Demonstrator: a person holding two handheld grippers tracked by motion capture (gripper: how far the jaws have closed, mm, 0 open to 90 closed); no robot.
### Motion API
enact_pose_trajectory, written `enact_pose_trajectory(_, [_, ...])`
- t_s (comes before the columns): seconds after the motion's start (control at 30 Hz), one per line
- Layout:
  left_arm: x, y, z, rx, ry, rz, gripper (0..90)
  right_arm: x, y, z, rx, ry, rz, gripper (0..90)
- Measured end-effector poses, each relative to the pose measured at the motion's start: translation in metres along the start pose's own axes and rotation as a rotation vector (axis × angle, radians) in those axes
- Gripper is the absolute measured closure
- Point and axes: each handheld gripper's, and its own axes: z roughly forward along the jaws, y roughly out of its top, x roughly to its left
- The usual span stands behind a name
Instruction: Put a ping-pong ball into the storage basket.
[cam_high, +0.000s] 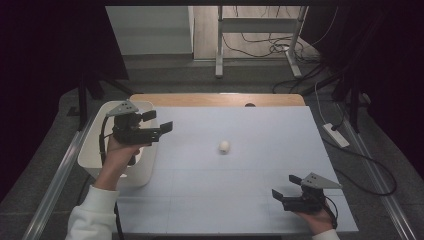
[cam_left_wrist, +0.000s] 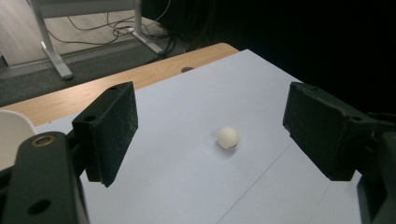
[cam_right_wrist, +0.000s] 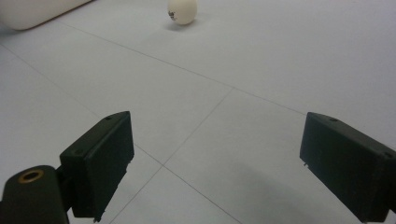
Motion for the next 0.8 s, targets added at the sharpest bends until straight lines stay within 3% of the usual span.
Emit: enact_pose_trajectory(0.8, [-0.02, 0.004, 0.035, 0.067, -0.05, 0.036, 19.1, -0.003, 0.004, 0.004, -0.004, -0.002, 0.009, 9.8])
